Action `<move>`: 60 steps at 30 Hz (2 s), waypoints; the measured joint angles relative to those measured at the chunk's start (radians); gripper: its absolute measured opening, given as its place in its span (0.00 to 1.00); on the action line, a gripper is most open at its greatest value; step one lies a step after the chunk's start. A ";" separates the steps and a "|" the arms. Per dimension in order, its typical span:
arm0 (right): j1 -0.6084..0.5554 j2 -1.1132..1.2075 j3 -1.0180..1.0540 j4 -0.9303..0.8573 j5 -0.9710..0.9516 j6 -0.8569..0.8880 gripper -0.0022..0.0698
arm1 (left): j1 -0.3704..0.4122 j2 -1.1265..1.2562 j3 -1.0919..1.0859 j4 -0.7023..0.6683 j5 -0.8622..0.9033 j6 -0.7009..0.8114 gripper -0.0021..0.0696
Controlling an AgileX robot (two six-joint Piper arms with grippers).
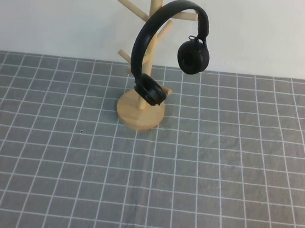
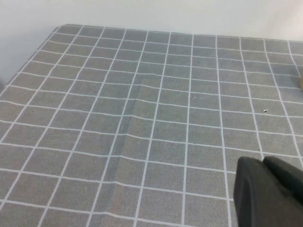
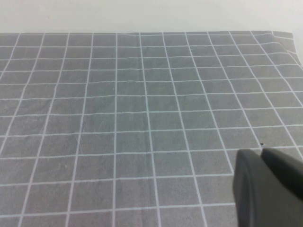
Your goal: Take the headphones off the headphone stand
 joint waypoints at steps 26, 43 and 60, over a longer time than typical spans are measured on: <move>0.000 0.000 0.000 0.000 0.000 0.000 0.02 | 0.000 0.000 0.000 0.000 0.002 0.000 0.02; 0.000 0.000 0.000 0.000 0.000 0.000 0.02 | 0.000 0.000 0.000 0.000 0.002 0.000 0.02; 0.000 0.000 0.002 0.369 -0.136 0.024 0.02 | 0.000 0.000 0.000 0.000 0.002 0.000 0.02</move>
